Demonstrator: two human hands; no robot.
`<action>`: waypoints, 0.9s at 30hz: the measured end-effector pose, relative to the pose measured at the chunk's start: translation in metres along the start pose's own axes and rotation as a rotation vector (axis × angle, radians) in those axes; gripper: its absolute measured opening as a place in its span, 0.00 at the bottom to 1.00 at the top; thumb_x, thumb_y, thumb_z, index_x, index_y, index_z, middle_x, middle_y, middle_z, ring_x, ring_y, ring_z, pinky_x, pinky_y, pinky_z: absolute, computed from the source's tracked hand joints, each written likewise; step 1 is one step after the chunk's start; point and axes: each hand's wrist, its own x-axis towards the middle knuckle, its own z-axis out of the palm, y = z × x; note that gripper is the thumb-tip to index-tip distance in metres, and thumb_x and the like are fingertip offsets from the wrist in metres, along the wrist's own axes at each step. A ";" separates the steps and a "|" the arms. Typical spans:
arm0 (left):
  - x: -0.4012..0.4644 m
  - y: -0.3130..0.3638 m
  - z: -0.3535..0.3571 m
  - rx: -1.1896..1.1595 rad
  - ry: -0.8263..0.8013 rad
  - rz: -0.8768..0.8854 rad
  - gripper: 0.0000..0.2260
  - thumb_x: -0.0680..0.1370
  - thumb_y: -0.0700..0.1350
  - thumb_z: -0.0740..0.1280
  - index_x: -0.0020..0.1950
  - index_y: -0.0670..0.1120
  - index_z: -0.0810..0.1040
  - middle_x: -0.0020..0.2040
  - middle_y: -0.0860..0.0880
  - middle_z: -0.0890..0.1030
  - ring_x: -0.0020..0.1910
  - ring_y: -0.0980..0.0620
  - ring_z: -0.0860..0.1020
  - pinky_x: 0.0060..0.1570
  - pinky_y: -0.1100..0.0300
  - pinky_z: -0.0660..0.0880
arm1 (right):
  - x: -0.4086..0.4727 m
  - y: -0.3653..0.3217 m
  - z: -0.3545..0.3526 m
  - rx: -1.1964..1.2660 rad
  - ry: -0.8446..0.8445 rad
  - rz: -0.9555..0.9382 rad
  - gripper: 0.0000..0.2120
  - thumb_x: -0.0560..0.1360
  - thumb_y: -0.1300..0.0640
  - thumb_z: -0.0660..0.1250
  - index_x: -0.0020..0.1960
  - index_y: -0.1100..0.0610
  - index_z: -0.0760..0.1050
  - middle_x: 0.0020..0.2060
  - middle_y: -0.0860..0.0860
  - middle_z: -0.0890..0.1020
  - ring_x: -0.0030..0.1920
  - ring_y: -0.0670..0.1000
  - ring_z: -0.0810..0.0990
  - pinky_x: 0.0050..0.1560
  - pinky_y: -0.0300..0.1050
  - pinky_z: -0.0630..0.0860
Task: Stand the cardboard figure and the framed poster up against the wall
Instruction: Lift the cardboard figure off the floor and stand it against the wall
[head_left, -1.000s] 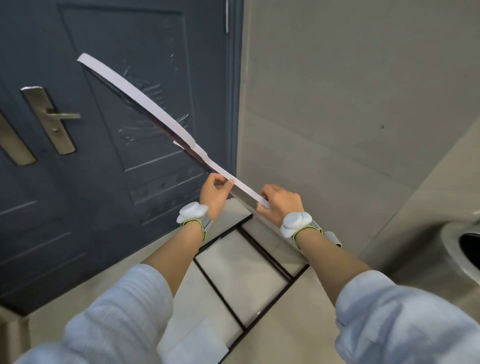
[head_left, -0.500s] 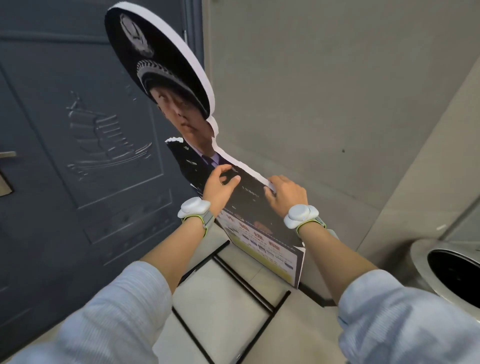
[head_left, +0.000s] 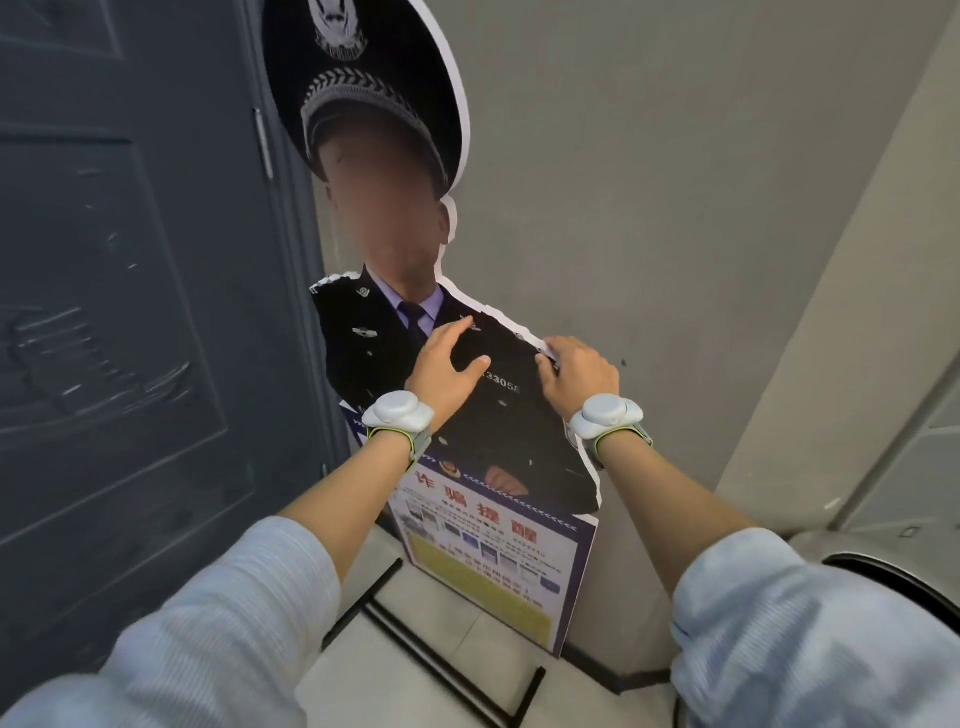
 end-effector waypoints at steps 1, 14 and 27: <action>0.015 0.001 0.008 0.049 -0.010 0.020 0.25 0.76 0.48 0.67 0.72 0.53 0.66 0.73 0.50 0.68 0.71 0.48 0.67 0.66 0.49 0.70 | 0.013 0.009 0.000 -0.002 0.008 0.015 0.11 0.77 0.54 0.60 0.57 0.57 0.74 0.52 0.56 0.80 0.51 0.62 0.78 0.44 0.51 0.73; 0.135 0.006 0.094 0.236 -0.045 0.071 0.27 0.76 0.52 0.66 0.74 0.55 0.63 0.75 0.53 0.62 0.73 0.49 0.63 0.60 0.47 0.70 | 0.130 0.092 0.009 0.025 0.014 0.068 0.13 0.78 0.54 0.60 0.59 0.56 0.74 0.52 0.57 0.82 0.52 0.62 0.78 0.45 0.49 0.72; 0.232 0.006 0.175 0.336 -0.131 0.045 0.30 0.76 0.52 0.66 0.75 0.56 0.60 0.77 0.53 0.58 0.75 0.47 0.60 0.65 0.46 0.67 | 0.226 0.172 0.030 -0.005 0.044 0.029 0.11 0.78 0.55 0.60 0.57 0.58 0.69 0.50 0.58 0.80 0.48 0.63 0.78 0.38 0.48 0.66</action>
